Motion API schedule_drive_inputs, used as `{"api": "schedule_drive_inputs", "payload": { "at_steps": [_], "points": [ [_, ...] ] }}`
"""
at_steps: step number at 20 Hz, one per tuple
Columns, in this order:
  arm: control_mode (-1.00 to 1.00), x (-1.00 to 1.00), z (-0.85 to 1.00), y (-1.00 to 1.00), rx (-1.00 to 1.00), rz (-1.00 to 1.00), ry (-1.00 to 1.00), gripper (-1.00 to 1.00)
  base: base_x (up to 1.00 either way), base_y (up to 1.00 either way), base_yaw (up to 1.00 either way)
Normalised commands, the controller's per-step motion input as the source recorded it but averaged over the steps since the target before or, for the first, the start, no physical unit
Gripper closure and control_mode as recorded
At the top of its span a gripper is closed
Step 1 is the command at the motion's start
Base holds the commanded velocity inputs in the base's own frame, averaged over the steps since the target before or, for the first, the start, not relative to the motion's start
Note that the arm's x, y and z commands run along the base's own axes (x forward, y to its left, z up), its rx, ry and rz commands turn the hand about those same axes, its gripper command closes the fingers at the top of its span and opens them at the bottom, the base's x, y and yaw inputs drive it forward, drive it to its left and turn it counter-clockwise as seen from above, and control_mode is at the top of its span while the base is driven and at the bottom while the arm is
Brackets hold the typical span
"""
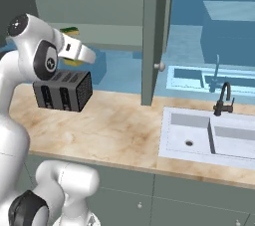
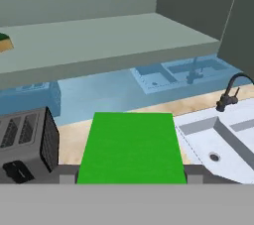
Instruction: Locate and retrieve the sponge and sponge from the cabinet. Place them next to the sink.
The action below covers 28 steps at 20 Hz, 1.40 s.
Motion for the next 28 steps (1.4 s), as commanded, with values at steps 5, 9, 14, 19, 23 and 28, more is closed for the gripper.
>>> {"api": "schedule_drive_inputs", "payload": {
  "at_steps": [5,9,14,19,23,28],
  "points": [
    [-1.0,-0.21,-0.49,-0.2,0.0,-0.09,0.02,1.0,0.0,0.0,0.0],
    [-1.0,0.0,-0.57,-0.18,0.0,-0.06,0.02,1.0,0.0,0.0,0.0],
    [-1.0,0.03,-0.59,-0.18,0.02,-0.02,0.04,1.0,0.0,0.0,0.0],
    [-1.0,0.23,-0.59,-0.37,0.03,-0.05,0.09,1.0,0.0,0.0,0.0],
    [-1.0,0.46,-0.58,-0.58,0.04,-0.13,0.08,1.0,0.0,0.0,0.0],
    [-1.0,0.48,-0.53,-0.55,0.03,-0.11,0.05,1.0,0.0,0.0,0.0]
  ]
}}
